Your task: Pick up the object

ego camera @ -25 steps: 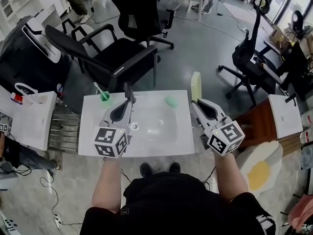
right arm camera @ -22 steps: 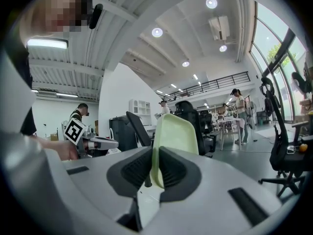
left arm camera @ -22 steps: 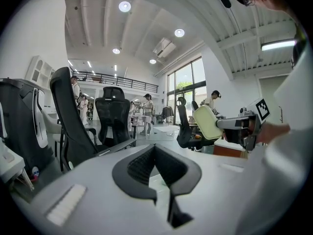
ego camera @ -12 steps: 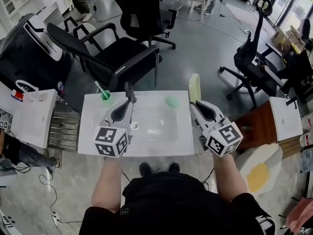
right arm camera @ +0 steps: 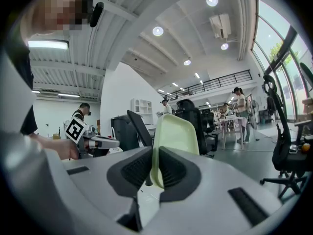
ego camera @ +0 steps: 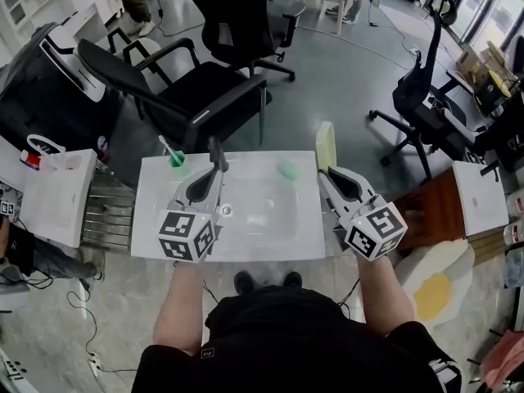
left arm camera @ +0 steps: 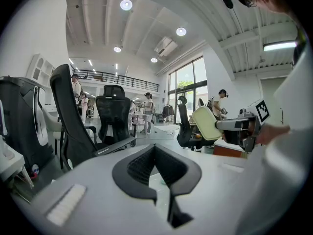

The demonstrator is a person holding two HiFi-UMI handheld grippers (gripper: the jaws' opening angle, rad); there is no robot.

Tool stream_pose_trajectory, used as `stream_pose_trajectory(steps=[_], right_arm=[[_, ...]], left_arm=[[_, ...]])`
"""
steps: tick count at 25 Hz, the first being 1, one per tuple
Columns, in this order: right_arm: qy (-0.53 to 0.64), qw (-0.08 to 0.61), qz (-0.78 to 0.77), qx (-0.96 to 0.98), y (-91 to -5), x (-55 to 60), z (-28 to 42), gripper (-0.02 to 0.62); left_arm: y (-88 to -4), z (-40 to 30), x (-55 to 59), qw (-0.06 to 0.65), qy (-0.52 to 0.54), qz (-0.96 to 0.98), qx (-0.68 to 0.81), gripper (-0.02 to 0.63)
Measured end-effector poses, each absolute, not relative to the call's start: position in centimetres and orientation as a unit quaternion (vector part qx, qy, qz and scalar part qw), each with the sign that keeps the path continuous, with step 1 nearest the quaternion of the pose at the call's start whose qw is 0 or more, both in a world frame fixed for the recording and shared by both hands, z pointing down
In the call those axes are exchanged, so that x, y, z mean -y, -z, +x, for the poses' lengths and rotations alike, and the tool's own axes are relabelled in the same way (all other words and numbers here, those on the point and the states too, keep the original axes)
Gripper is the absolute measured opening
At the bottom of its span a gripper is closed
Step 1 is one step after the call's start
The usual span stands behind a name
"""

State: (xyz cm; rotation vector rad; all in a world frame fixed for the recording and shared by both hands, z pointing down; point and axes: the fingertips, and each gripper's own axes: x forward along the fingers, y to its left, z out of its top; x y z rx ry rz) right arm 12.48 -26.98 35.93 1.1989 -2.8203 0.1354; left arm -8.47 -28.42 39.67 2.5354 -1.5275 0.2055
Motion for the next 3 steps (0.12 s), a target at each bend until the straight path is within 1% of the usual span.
stream_pose_trajectory(steps=[3], right_arm=[[-0.044,0.036,0.389,0.919,-36.01,27.01,12.42,0.051]], left_arm=[[-39.75,-8.47,28.43,0.087,-0.069,0.852,0.512,0.011]])
